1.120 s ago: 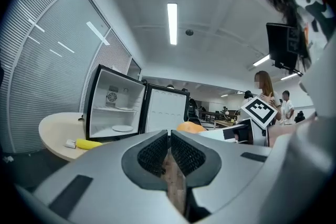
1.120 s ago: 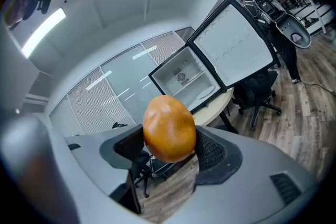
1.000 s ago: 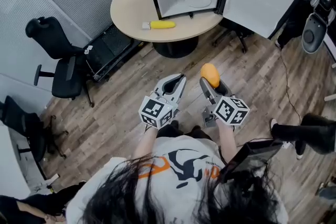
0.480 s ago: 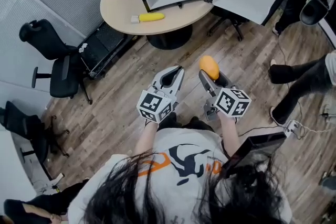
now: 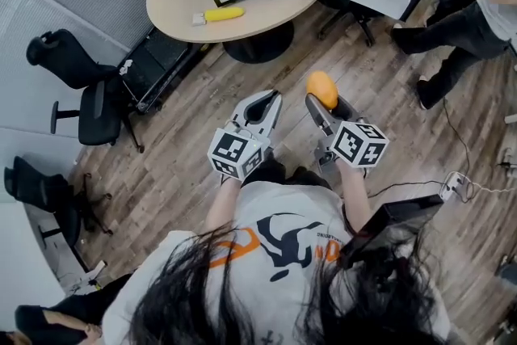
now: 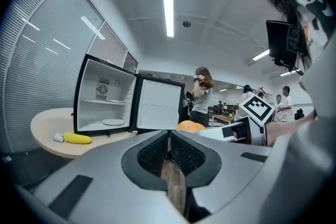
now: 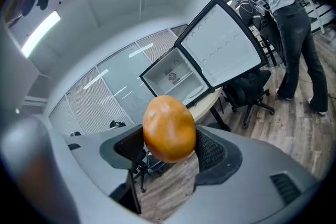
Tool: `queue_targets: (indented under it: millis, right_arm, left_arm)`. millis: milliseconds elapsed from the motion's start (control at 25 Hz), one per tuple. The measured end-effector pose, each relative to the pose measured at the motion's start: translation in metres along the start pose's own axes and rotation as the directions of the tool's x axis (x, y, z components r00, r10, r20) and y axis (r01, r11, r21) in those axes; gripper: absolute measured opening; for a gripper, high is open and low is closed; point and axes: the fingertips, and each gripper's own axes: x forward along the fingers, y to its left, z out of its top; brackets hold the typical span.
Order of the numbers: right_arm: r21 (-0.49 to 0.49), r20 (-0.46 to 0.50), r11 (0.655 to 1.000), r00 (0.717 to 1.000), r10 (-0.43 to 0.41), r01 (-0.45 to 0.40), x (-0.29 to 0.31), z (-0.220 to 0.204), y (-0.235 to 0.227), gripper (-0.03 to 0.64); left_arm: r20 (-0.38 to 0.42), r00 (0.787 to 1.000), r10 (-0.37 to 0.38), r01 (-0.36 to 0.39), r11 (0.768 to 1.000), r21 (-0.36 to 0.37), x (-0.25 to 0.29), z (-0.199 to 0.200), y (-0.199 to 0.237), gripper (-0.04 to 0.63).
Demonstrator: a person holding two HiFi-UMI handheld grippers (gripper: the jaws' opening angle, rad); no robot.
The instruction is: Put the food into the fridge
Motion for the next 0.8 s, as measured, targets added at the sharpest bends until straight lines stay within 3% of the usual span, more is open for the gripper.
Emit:
queue_targets:
  millis: [440, 800]
  right_arm:
    - [-0.015, -0.027, 1.000, 1.000, 0.005, -0.006, 0.043, 0.010, -0.001, 0.305]
    - [-0.016, -0.047, 1.000, 0.999, -0.008, 0.007, 0.127, 0.025, 0.003, 0.305]
  left_arm:
    - [-0.013, 0.999, 0.033, -0.033, 0.999, -0.004, 0.016, 0.003, 0.049, 0.012]
    - [-0.017, 0.999, 0.027, -0.027, 1.000, 0.009, 0.047, 0.013, 0.136, 0.012]
